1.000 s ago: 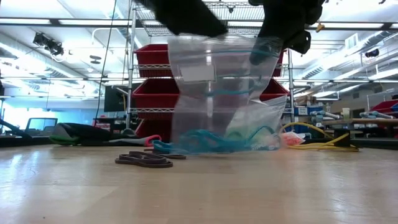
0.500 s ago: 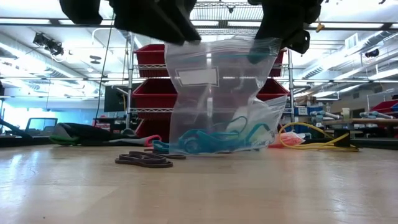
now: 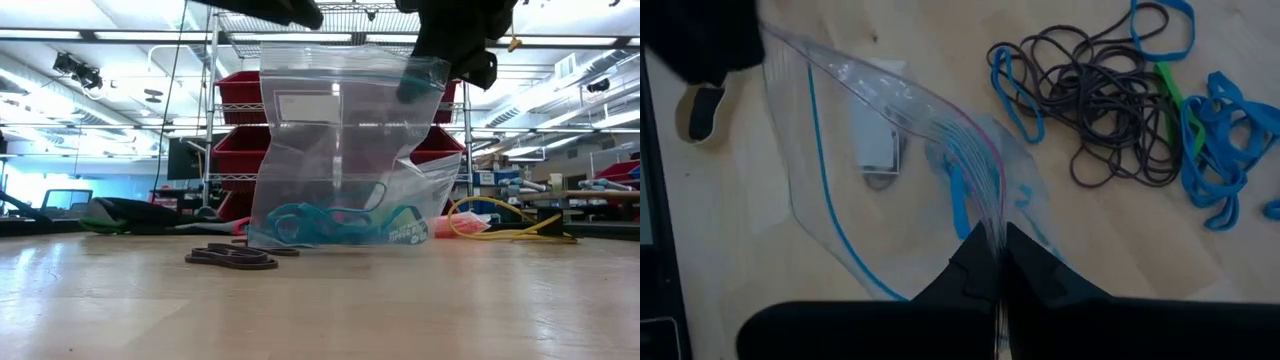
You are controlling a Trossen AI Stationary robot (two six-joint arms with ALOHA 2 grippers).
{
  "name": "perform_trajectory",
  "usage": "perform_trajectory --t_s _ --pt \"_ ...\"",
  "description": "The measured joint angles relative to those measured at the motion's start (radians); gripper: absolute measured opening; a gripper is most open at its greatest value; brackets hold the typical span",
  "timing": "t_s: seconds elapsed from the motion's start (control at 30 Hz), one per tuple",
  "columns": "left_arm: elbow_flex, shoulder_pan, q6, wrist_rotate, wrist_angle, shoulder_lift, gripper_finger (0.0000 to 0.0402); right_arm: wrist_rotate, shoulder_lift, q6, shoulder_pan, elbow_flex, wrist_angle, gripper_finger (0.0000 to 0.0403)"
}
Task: Sort rubber bands
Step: Put the blue rubber band into the transparent zip bag
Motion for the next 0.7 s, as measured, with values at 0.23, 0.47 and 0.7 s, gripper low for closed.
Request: perform_trajectory --t_s 0.23,0.47,0.7 --pt "0.018 0.030 -0.007 0.087 -0.020 0.026 0.0157 -0.010 0.000 -0.018 -0.025 0.000 0.049 0.0000" --pt "0.018 0.072 0.005 -0.021 -0.026 0.105 0.0157 -0.019 0.000 -0.051 -0.040 0.000 0.097 0.0000" --pt "0.017 0.081 0.031 -0.091 -0.019 0.114 0.0157 -0.026 0.000 -0.053 -0.040 0.000 0.095 0.0000"
